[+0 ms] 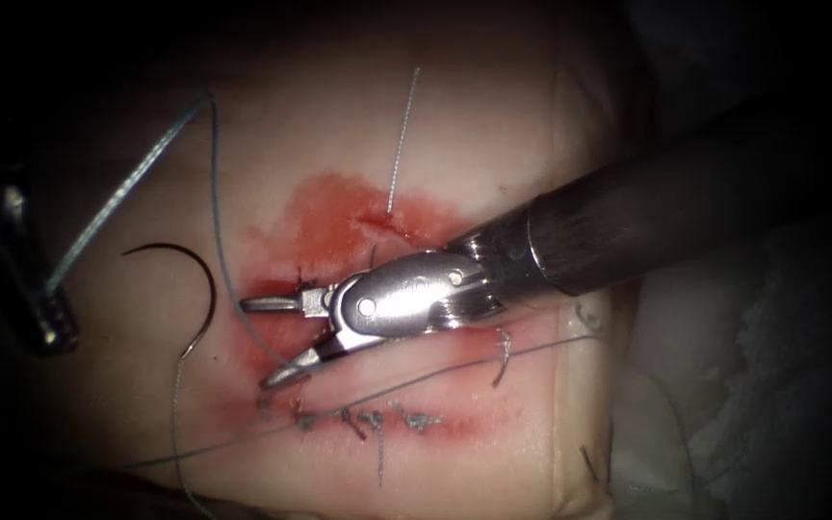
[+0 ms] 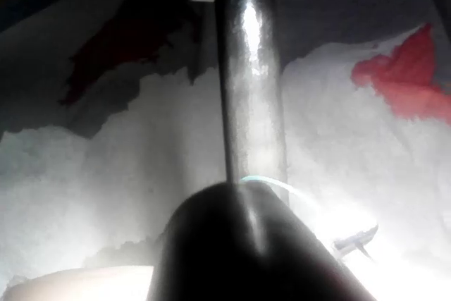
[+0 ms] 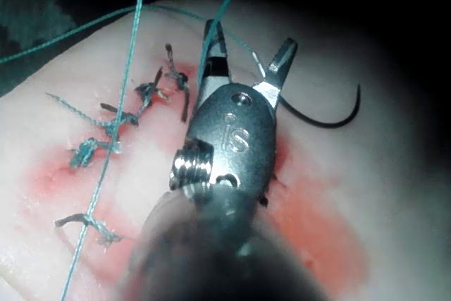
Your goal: Wound Closure
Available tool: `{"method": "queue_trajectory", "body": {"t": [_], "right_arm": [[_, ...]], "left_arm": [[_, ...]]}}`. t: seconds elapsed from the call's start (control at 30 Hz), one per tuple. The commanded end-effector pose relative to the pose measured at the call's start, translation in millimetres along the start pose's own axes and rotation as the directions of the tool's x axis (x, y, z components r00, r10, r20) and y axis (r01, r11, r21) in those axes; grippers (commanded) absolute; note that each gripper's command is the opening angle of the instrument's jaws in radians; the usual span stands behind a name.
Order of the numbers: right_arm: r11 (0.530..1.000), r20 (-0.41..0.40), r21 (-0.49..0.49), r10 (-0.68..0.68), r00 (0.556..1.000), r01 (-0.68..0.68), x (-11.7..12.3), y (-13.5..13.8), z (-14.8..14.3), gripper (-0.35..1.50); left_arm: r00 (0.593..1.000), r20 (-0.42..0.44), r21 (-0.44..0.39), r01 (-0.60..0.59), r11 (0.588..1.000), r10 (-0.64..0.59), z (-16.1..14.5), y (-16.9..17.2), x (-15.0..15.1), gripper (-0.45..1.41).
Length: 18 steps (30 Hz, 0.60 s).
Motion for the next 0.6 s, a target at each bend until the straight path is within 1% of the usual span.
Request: {"method": "queue_trajectory", "body": {"t": [0.03, 0.07, 0.13, 0.17, 0.2, 0.27, 0.3, 0.33, 0.37, 0.4, 0.43, 0.47, 0.5, 0.57, 0.6], "right_arm": [[1.0, 0.015, 0.0, 0.01, 1.0, -0.01, 0.1, 0.1, 0.7, 0.66], [1.0, 0.031, 0.002, 0.022, 0.999, -0.022, 0.0, 0.4, 0.4, 0.58], [1.0, 0.044, -0.002, 0.028, 0.999, -0.028, -0.2, 0.5, 0.3, 0.58], [0.999, 0.053, -0.001, 0.034, 0.998, -0.034, -0.3, 0.6, 0.3, 0.41], [0.999, 0.068, -0.001, 0.046, 0.997, -0.046, -0.4, 0.6, 0.4, 0.39], [0.993, 0.127, -0.02, 0.115, 0.985, -0.113, -0.7, 1.2, 0.6, 0.19], [0.991, 0.138, -0.033, 0.131, 0.982, -0.128, -0.8, 1.5, 0.6, 0.17], [0.985, 0.144, -0.065, 0.166, 0.976, -0.158, -0.9, 2.1, 0.6, 0.16], [0.984, 0.146, -0.069, 0.172, 0.974, -0.163, -1.0, 2.3, 0.6, 0.21], [0.984, 0.146, -0.069, 0.172, 0.974, -0.163, -1.0, 2.3, 0.6, 0.21], [0.981, 0.148, -0.074, 0.189, 0.971, -0.18, -1.1, 2.5, 0.8, 0.27], [0.977, 0.152, -0.078, 0.207, 0.966, -0.197, -1.2, 2.6, 0.9, 0.27], [0.974, 0.171, -0.082, 0.224, 0.96, -0.212, -1.3, 2.6, 1.2, 0.32], [0.97, 0.181, -0.087, 0.241, 0.954, -0.229, -1.4, 2.7, 1.3, 0.31], [0.964, 0.19, -0.095, 0.264, 0.946, -0.25, -1.5, 2.8, 1.4, 0.42]], "left_arm": [[1.0, -0.006, 0.004, 0.0, 1.0, 0.0, 0.2, 0.6, -1.0, -0.45], [1.0, -0.02, 0.007, 0.017, 1.0, -0.016, 0.2, 1.3, -0.7, -0.45], [0.999, -0.033, 0.0, 0.042, 0.999, -0.042, -0.4, 2.3, -0.3, -0.45], [0.997, -0.044, -0.013, 0.064, 0.998, -0.064, -1.0, 3.1, 0.2, -0.45], [0.996, -0.046, -0.035, 0.074, 0.997, -0.076, -1.5, 3.8, 0.6, -0.45], [0.99, -0.07, -0.173, 0.11, 0.979, -0.124, -4.0, 7.5, 2.4, -0.45], [0.987, -0.065, -0.215, 0.128, 0.968, -0.145, -4.9, 8.7, 2.8, -0.45], [0.984, -0.067, -0.284, 0.138, 0.949, -0.163, -6.1, 10.4, 3.5, -0.45], [0.982, -0.08, -0.328, 0.138, 0.934, -0.174, -6.8, 11.4, 4.0, -0.45], [0.982, -0.08, -0.328, 0.138, 0.934, -0.174, -6.8, 11.4, 4.0, -0.45], [0.978, -0.089, -0.356, 0.146, 0.923, -0.188, -7.2, 12.1, 4.4, -0.45], [0.975, -0.093, -0.376, 0.153, 0.914, -0.201, -7.6, 12.8, 4.8, -0.45], [0.971, -0.104, -0.416, 0.153, 0.896, -0.214, -8.0, 14.0, 5.7, -0.45], [0.971, -0.107, -0.426, 0.151, 0.892, -0.215, -8.1, 14.4, 5.8, -0.45], [0.97, -0.11, -0.436, 0.149, 0.888, -0.217, -8.1, 14.9, 5.9, -0.45]]}}
